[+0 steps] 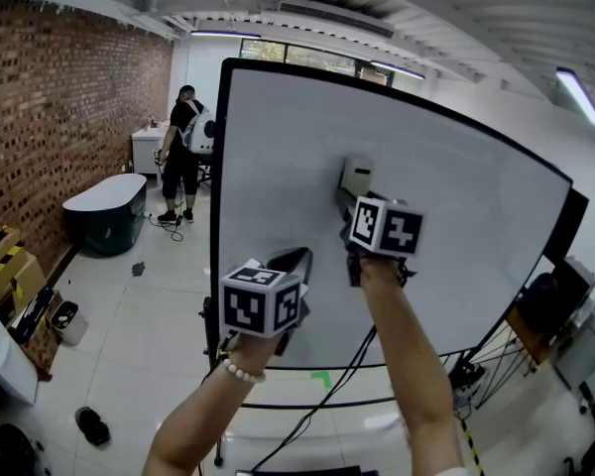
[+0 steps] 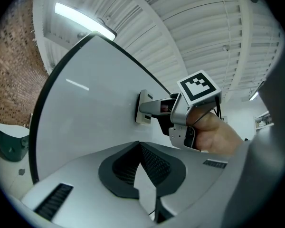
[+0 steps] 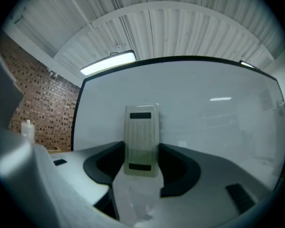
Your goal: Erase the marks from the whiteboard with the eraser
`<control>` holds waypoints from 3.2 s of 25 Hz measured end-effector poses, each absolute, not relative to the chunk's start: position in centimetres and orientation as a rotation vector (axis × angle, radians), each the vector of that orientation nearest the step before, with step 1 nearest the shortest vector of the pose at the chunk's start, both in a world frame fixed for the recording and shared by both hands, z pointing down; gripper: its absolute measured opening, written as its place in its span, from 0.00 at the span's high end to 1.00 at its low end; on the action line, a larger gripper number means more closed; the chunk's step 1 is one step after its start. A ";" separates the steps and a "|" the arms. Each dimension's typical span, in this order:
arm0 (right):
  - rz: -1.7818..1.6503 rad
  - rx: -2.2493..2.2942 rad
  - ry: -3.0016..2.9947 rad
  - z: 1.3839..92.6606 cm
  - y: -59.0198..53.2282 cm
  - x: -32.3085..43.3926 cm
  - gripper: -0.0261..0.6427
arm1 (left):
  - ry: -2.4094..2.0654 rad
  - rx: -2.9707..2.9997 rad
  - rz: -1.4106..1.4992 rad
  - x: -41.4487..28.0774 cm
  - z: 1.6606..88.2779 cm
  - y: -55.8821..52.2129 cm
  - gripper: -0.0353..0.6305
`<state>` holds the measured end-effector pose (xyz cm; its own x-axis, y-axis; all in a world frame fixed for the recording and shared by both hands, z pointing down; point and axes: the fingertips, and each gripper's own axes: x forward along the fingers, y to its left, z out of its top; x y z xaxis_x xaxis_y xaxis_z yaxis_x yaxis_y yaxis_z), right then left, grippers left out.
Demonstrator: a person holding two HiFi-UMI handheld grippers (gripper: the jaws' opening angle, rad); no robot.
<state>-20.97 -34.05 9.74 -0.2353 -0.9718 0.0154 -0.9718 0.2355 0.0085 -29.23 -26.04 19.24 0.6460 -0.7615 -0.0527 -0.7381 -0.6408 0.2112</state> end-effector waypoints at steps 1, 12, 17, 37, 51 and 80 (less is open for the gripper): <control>0.003 1.929 -2.460 9.8 -34.0 -22.0 0.59 | -1.248 2.692 -0.206 -30.1 19.2 -25.9 0.97; -0.058 1.882 -2.503 8.9 -33.2 -34.0 0.58 | -1.349 2.580 -0.256 -40.3 20.7 -24.2 0.97; -0.091 1.848 -2.505 9.4 -33.0 -39.4 0.58 | -1.395 2.539 -0.254 -44.6 21.8 -23.6 0.97; 0.002 1.873 -2.472 19.2 -33.5 -44.7 0.58 | -1.473 2.443 -0.303 -52.1 25.1 -23.4 0.97; -0.001 1.852 -2.457 19.9 -34.3 -38.5 0.58 | -1.390 2.459 -0.234 -46.6 27.3 -23.7 0.97; 0.025 1.870 -2.468 19.5 -35.4 -7.1 0.58 | -1.333 2.548 -0.158 -16.1 27.0 -23.7 0.97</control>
<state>-7.13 -35.40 19.55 -0.2700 -0.9618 0.0455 -0.9625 0.2709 0.0140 -16.14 -23.73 27.03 0.5728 -0.8193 0.0245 -0.7910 -0.5447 0.2788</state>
